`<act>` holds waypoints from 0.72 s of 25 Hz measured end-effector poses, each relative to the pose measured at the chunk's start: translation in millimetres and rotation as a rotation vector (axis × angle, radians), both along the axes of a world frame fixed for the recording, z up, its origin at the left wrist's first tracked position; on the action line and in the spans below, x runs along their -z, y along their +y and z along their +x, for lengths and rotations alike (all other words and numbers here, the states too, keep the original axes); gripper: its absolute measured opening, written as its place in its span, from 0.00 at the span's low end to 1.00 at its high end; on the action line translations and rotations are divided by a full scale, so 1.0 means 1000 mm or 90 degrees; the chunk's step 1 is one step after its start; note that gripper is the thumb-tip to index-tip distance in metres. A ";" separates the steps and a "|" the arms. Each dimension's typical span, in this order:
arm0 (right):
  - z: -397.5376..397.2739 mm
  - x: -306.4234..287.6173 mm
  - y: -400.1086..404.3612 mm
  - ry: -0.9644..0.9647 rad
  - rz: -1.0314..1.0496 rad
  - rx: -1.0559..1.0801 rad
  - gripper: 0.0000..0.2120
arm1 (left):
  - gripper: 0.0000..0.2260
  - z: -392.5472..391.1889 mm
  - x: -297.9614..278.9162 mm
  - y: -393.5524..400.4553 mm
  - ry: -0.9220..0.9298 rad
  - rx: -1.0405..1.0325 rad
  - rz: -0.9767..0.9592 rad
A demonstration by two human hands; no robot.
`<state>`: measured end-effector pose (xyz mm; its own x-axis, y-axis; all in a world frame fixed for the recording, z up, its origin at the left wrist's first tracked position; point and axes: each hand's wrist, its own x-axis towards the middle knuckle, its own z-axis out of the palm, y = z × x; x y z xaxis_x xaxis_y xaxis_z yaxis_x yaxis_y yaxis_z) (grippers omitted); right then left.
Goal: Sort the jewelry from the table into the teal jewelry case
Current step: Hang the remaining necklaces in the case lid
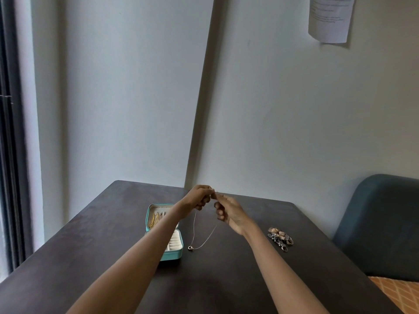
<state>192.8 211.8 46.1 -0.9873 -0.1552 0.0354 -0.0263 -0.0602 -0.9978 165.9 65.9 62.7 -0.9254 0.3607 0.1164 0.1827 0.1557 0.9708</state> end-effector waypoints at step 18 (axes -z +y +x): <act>0.018 -0.015 -0.006 0.101 0.230 0.059 0.15 | 0.12 0.001 0.009 0.009 0.017 -0.081 0.142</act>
<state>211.1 205.4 60.7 -0.9844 -0.0963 0.1473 -0.1700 0.3040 -0.9374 167.2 75.2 53.5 -0.9572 0.2044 0.2047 0.2009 -0.0392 0.9788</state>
